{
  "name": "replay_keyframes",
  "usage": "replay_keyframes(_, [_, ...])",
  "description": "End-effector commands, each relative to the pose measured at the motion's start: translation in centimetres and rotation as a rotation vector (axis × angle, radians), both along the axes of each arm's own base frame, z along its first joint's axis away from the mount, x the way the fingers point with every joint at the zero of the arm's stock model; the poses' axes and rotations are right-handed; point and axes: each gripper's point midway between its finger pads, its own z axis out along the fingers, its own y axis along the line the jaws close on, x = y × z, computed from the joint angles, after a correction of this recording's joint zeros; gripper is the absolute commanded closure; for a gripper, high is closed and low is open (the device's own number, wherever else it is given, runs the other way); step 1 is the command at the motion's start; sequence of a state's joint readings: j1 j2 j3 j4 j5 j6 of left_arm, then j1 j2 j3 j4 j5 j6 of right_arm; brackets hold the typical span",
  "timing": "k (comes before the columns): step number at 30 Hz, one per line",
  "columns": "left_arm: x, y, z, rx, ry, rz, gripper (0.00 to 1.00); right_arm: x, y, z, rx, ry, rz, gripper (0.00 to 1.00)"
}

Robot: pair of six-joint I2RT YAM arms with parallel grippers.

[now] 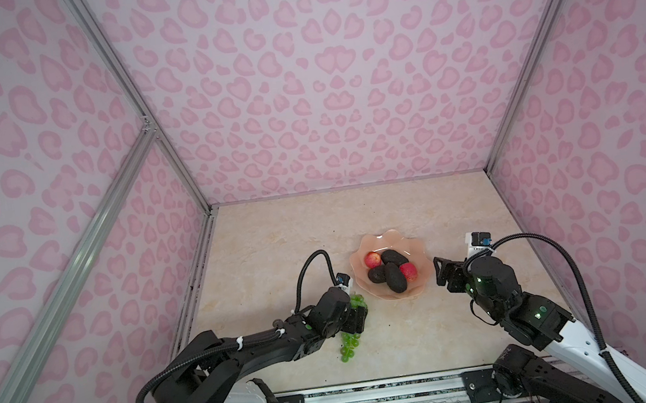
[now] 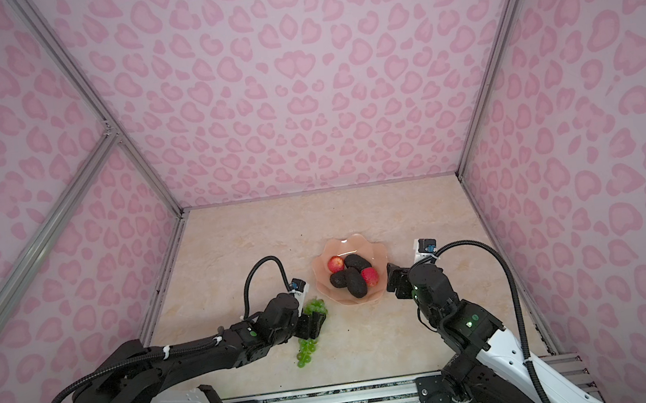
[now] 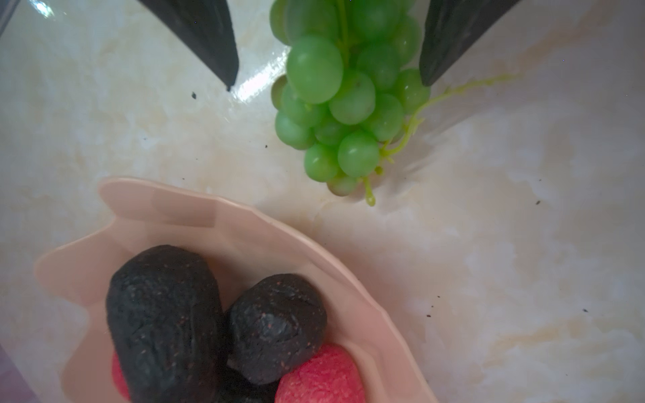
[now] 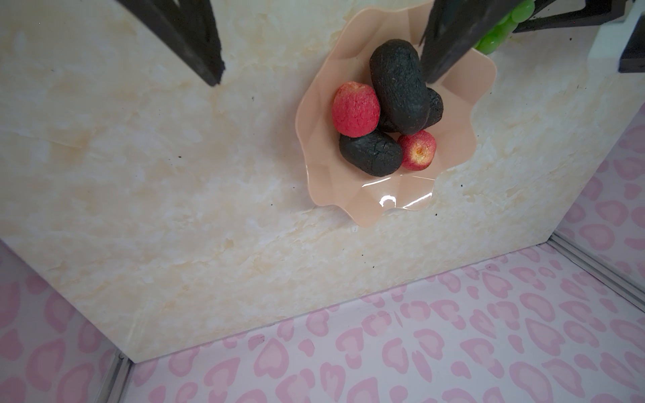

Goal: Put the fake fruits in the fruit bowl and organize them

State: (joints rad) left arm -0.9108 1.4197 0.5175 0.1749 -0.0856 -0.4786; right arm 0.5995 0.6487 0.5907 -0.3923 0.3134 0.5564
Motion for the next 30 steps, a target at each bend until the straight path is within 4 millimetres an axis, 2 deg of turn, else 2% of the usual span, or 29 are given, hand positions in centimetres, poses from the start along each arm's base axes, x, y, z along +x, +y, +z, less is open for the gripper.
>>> replay_keyframes(1, [0.5, -0.8, -0.7, -0.001, 0.006, 0.001, 0.22, -0.1, -0.3, -0.4, -0.008, 0.005, -0.007, 0.11])
replay_keyframes(3, [0.6, -0.7, -1.4, 0.014, 0.017, 0.011, 0.29, -0.2, -0.4, -0.3, -0.013, 0.006, -0.010, 0.11])
replay_keyframes(6, [0.5, -0.5, -2.0, 0.024, 0.025, 0.020, 0.54, -0.1, -0.5, -0.2, -0.013, 0.003, -0.012, 0.11])
replay_keyframes(8, [0.6, -0.1, -1.8, 0.021, 0.012, 0.034, 0.70, -0.1, -0.5, -0.2, -0.014, 0.003, -0.013, 0.11])
replay_keyframes(10, [0.8, 0.4, -1.1, 0.016, -0.015, 0.053, 0.78, -0.1, -0.5, -0.1, -0.012, 0.001, -0.013, 0.11])
replay_keyframes(13, [0.8, 1.3, 0.7, -0.008, -0.067, 0.073, 0.81, 0.0, -0.5, -0.1, -0.010, 0.002, -0.012, 0.11])
replay_keyframes(15, [0.8, 1.8, 2.6, -0.037, -0.111, 0.080, 0.81, 0.0, -0.4, -0.2, -0.009, 0.004, -0.011, 0.11])
replay_keyframes(23, [0.8, 3.2, 12.2, -0.150, -0.312, 0.067, 0.78, 0.4, 0.0, 0.0, 0.001, 0.004, -0.005, 0.11])
replay_keyframes(26, [1.8, 2.3, 15.2, -0.172, -0.355, 0.040, 0.78, 0.4, 0.1, 0.2, 0.007, 0.001, -0.005, 0.11])
replay_keyframes(28, [2.7, 0.8, 16.8, -0.190, -0.372, 0.004, 0.77, 0.3, 0.0, 0.3, 0.011, -0.001, -0.007, 0.11])
replay_keyframes(30, [3.9, -1.0, 17.5, -0.182, -0.374, -0.034, 0.77, 0.2, -0.2, 0.4, 0.016, -0.005, -0.012, 0.11])
